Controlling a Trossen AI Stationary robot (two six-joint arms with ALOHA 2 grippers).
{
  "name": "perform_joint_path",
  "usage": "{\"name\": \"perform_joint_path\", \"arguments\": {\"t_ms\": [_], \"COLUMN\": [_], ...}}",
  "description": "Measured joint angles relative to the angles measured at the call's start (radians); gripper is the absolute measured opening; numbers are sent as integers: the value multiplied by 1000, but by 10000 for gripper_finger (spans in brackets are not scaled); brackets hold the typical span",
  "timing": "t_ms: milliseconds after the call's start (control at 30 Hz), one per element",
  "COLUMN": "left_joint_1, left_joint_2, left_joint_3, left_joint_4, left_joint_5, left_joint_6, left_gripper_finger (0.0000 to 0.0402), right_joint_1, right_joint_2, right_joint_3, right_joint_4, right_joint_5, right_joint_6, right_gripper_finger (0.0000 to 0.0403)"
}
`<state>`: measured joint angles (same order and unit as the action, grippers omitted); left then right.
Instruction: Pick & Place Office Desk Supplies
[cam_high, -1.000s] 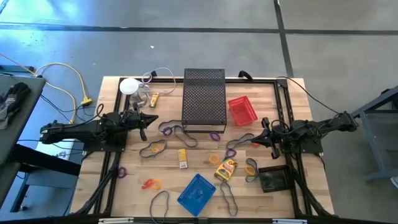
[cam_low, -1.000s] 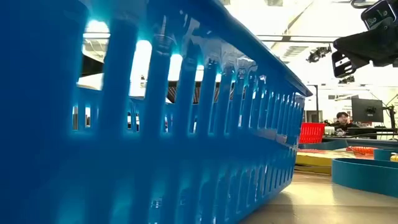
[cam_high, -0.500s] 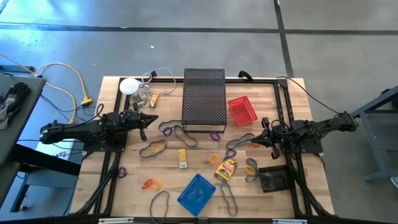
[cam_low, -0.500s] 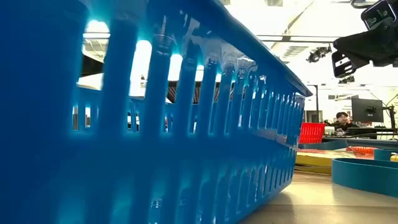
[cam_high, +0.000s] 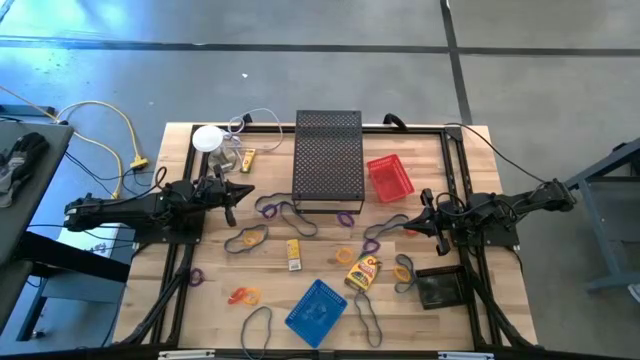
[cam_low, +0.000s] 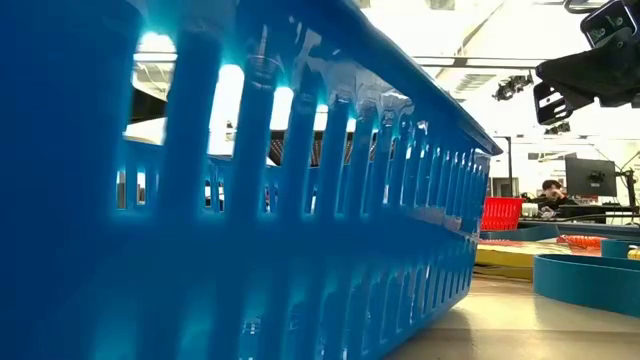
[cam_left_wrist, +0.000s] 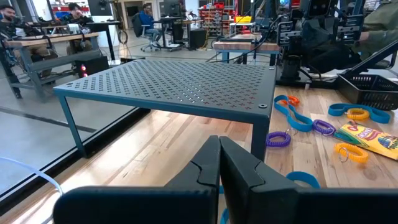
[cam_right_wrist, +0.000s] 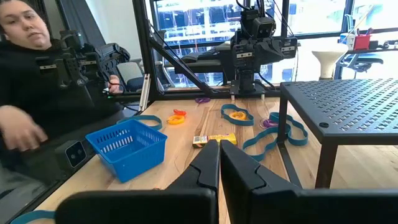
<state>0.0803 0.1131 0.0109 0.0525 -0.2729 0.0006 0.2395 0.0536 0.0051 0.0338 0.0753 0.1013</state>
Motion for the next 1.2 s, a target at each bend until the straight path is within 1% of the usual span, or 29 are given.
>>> {"name": "perform_joint_path", "arguments": {"t_ms": [900,1067,1167,1200], "left_joint_1": [0,0,0,0], "left_joint_2": [0,0,0,0], "left_joint_3": [0,0,0,0], "left_joint_4": [0,21,20,20], "left_joint_5": [0,0,0,0], "left_joint_6": [1,116,142,141], "left_gripper_finger": [0,0,0,0], "right_joint_1": [0,0,0,0], "right_joint_2": [0,0,0,0], "right_joint_3": [0,0,0,0], "right_joint_4": [0,0,0,0], "right_joint_5": [0,0,1,5], "right_joint_6": [0,0,-10,-41], "right_gripper_finger": [2,2,2,2]}}
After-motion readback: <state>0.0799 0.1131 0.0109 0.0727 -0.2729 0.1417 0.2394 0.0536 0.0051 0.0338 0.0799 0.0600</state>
